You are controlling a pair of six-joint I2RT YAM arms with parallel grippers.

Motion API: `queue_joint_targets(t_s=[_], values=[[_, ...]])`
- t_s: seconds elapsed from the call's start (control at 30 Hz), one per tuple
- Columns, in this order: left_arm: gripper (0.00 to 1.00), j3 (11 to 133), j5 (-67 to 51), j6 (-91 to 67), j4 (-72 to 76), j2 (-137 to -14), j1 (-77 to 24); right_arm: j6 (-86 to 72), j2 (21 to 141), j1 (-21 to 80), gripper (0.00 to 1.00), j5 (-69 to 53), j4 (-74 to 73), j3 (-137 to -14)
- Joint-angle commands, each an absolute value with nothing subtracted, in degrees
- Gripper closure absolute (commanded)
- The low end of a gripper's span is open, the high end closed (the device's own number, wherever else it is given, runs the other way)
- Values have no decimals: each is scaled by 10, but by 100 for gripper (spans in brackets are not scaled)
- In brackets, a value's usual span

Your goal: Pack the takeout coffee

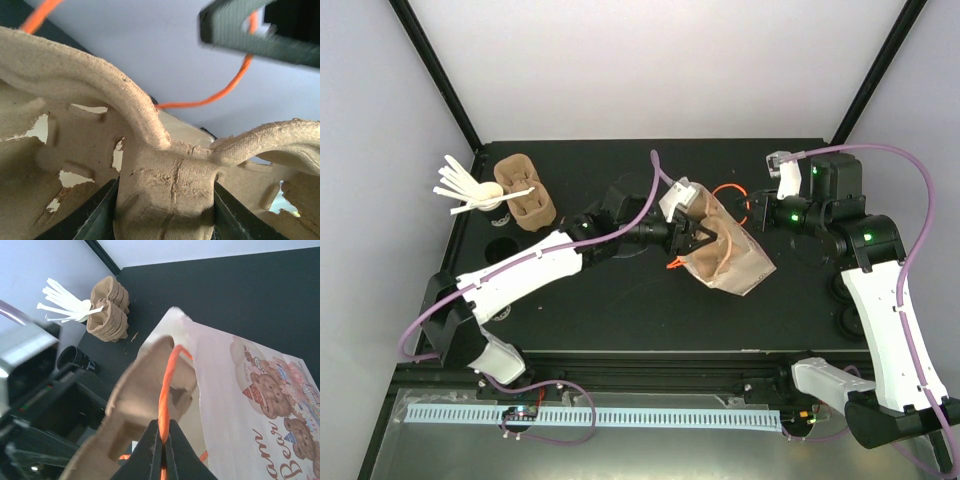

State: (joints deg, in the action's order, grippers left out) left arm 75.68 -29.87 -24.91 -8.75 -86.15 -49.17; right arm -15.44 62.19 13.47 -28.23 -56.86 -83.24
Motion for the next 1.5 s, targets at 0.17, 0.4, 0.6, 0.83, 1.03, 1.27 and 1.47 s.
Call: queue_joint_targets(t_s=[0.17, 0.4, 0.6, 0.83, 1.03, 1.27, 1.47], values=[[57, 757, -253, -240, -147, -873, -494, -159, 617, 137, 97, -288, -559, -851], [58, 785, -163, -207, -207, -894, -492, -140, 612, 137, 97, -302, -582, -853], [58, 797, -184, -241, -213, -911, -473, -133, 606, 137, 98, -318, -589, -849], [58, 785, -236, -261, -165, -919, -465, -131, 602, 137, 98, -330, -589, -845], [58, 828, -195, -223, -201, -937, -495, -145, 600, 137, 98, -346, -577, -837], [59, 874, -53, -164, -260, -960, -560, -175, 589, 137, 98, -359, -543, -822], [59, 894, -39, -152, -268, -962, -602, -206, 569, 137, 98, -324, -501, -795]])
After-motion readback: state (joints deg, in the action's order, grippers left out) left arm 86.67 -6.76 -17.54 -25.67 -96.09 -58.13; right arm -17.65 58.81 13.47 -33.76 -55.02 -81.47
